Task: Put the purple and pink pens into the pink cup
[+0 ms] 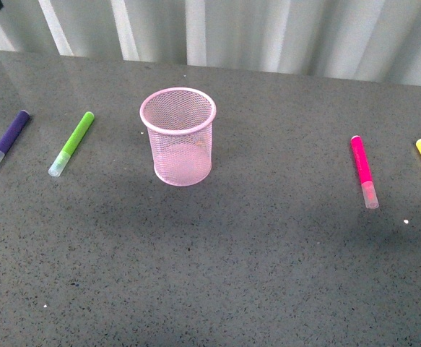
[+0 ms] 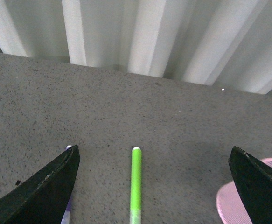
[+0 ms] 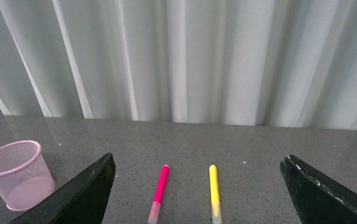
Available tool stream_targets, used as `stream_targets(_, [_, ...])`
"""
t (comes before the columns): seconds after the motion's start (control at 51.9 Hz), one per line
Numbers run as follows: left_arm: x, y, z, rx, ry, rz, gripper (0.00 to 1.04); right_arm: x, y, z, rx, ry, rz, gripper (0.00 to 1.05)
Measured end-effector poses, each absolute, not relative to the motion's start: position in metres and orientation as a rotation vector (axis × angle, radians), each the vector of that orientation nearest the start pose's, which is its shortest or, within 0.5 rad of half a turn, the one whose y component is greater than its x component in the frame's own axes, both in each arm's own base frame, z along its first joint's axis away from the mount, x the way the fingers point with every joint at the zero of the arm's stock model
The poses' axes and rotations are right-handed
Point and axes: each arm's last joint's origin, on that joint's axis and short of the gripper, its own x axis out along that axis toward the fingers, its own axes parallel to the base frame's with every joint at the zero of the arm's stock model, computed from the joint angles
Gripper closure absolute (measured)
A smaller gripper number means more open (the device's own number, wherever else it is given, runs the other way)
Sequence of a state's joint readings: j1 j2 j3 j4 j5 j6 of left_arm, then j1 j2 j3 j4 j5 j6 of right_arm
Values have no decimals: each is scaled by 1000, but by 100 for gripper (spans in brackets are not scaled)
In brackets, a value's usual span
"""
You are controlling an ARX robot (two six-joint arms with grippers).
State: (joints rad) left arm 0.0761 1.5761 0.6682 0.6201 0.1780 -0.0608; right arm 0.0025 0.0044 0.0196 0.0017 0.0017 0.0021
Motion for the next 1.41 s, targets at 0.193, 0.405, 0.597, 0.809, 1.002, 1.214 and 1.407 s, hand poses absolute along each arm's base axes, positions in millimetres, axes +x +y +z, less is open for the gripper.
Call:
stream_targets(0.193, [376,42,159,11,395,-80,7,97,0,170,2,-17,0,7])
stream_targets(0.405, [401,65,131,103,490,-41,7,97,0,170,2,-17,0,7])
stream_targets(0.597, [418,78,108,185,566,-57,7,97,0,170,2,-17,1,7])
stream_targets(0.809, [429,84,86,253,637,-97,7,97,0,170,2,-17,1,7])
stream_targets(1.002, [434,86,74,252,671,-98,7,97,0,170,2,-17,1,7])
stream_targets(1.214, [442,88,70,250,683,-94,7,97,0,170,2,-17,1,7])
stream_targets(1.407, [448,90,69,251,697,-89,7,97,0,170,2,-17,1,7])
